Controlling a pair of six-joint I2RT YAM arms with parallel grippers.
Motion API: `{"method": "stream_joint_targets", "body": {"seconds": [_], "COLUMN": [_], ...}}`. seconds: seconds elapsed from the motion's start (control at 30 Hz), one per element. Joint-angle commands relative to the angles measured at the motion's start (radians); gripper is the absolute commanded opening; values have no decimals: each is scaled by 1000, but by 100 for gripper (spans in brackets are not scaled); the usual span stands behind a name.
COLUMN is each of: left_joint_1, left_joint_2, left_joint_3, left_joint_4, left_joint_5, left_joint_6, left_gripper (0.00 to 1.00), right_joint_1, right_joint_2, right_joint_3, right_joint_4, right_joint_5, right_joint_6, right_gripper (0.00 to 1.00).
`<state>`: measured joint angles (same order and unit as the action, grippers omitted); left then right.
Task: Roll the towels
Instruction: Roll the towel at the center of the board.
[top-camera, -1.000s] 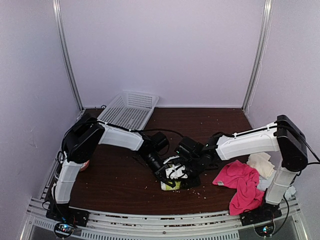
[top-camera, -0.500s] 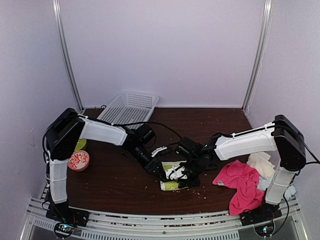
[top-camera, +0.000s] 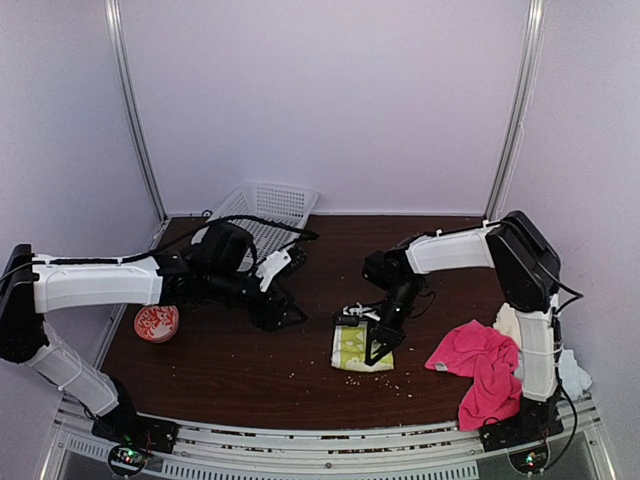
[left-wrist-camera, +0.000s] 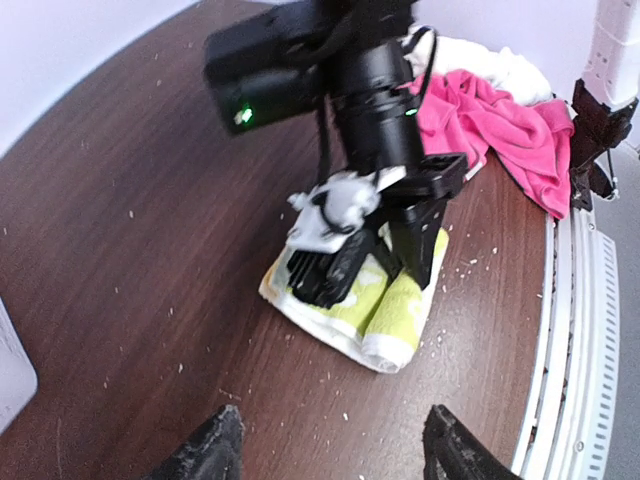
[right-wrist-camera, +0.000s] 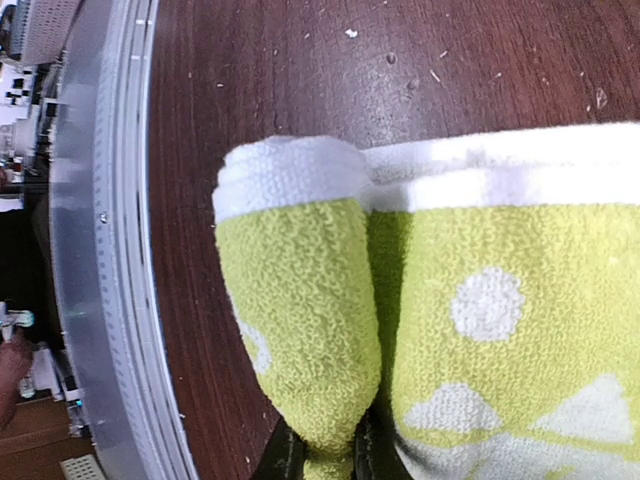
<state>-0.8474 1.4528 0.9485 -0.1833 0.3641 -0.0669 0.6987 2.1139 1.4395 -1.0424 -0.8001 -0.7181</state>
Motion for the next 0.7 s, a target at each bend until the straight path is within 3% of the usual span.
{"method": "stream_joint_targets", "body": {"seconds": [0.0,0.33,0.53,0.67], "left_joint_1": [-102,-291,-317,-321], "left_joint_2": [-15,273,473,543], "left_joint_3": [6,238,388,413], "left_joint_4": [94,-52,-128,-133], "left_joint_5": [-206,-270,-272,-269], "left_joint_6": [143,425,500,518], "left_gripper": [60,51,55,50], "right_joint_1": [-40,-57,-60,-59], "right_joint_2": [134,219,226,228], "right_joint_3": [72,124,133,138], "right_joint_4": [-213,-233,-228,-224], "right_joint_5": [-73,-85,-88,-89], "right_joint_6": [-88,-82,-73,-66], "right_gripper": [2,2,3,3]}}
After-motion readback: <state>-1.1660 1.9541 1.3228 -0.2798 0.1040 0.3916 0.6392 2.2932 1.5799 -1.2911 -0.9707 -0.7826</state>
